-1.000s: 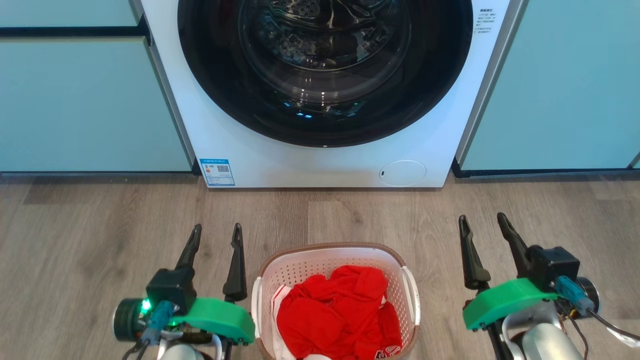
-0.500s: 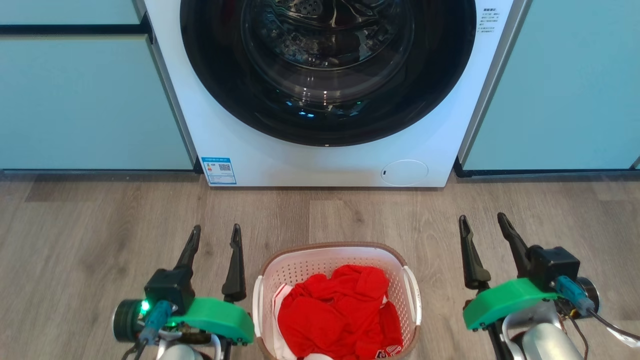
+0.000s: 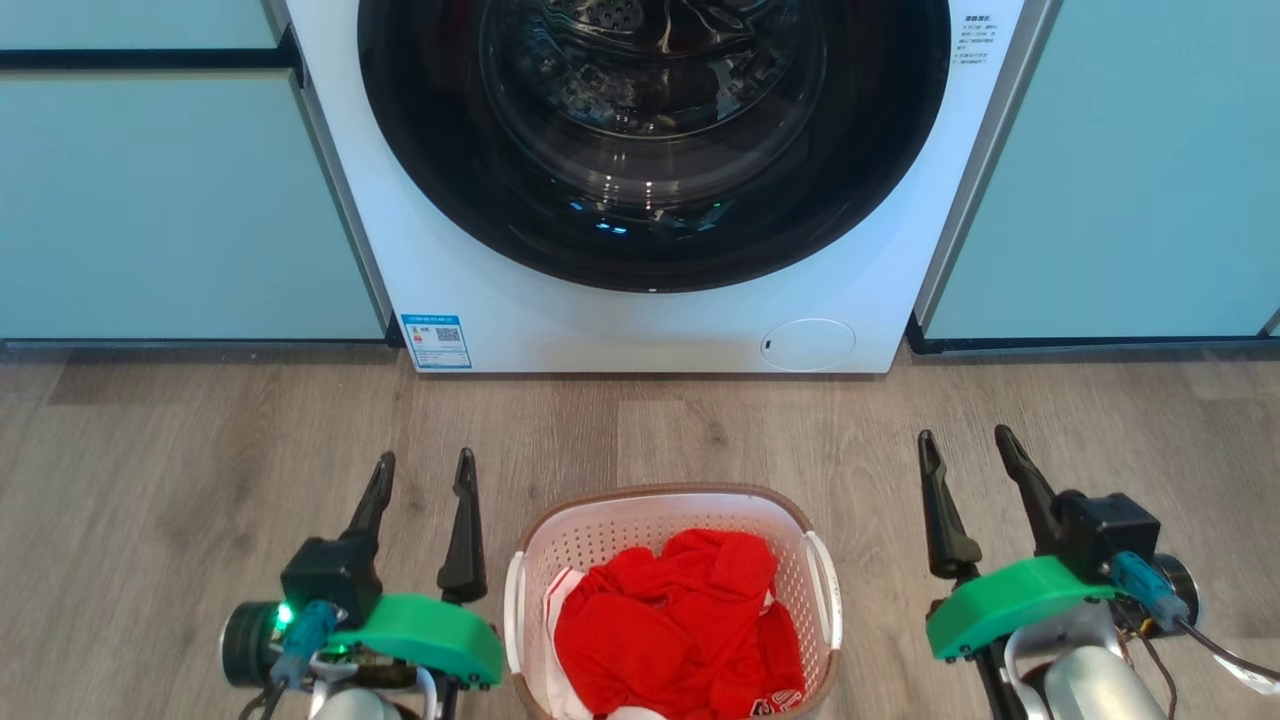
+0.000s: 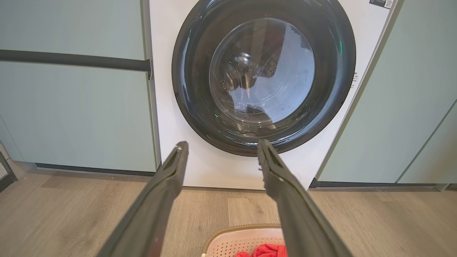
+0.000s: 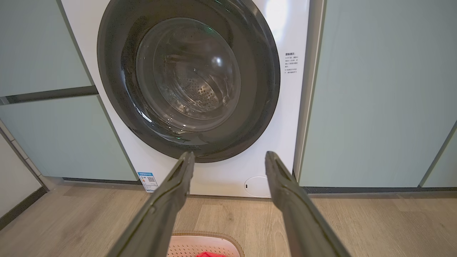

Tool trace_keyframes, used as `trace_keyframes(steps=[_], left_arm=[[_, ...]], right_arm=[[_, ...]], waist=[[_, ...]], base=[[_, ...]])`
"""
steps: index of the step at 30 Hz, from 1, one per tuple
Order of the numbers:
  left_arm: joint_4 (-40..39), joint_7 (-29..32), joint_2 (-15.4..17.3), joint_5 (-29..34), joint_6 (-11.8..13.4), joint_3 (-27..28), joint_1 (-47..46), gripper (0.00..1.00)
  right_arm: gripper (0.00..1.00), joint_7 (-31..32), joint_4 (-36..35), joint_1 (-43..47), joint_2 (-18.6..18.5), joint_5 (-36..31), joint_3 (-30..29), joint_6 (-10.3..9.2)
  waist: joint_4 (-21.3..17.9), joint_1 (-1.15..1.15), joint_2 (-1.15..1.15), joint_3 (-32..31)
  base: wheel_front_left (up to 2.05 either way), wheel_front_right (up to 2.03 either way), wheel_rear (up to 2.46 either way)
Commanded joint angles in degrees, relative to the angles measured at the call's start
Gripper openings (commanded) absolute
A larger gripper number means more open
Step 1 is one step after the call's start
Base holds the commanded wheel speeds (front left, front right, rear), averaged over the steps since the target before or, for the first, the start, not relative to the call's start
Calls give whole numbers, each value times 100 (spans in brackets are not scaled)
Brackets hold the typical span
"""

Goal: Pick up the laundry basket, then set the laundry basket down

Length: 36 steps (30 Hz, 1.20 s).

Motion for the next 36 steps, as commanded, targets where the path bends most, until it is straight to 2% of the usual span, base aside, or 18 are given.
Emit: trace_keyframes(steps=[1, 3, 4, 7, 36], left_arm=[[-198, -30, -24, -47, 11, 203, -217, 100], [-240, -30, -24, -176, 10, 228, -211, 100], [-13, 0, 2, -180, -1, 30, 3, 0], [217, 10, 6, -204, -5, 25, 83, 0], [320, 378, 100, -2019, -319, 408, -106, 0]], right_arm=[[100, -70, -197, -183, 34, 3, 121, 24], [100, -70, -182, -187, 34, -1, 116, 24], [0, 1, 16, 2, 0, 2, 0, 0], [0, 14, 246, 69, 0, 27, 12, 0], [0, 390, 248, -43, -75, 1886, -198, 6]], waist=[[0, 0, 0, 1], [3, 0, 0, 8], [2, 0, 0, 7], [0, 0, 0, 9], [-63, 0, 0, 86]], base=[[0, 0, 0], [0, 0, 0], [0, 0, 0], [0, 0, 0], [0, 0, 0]])
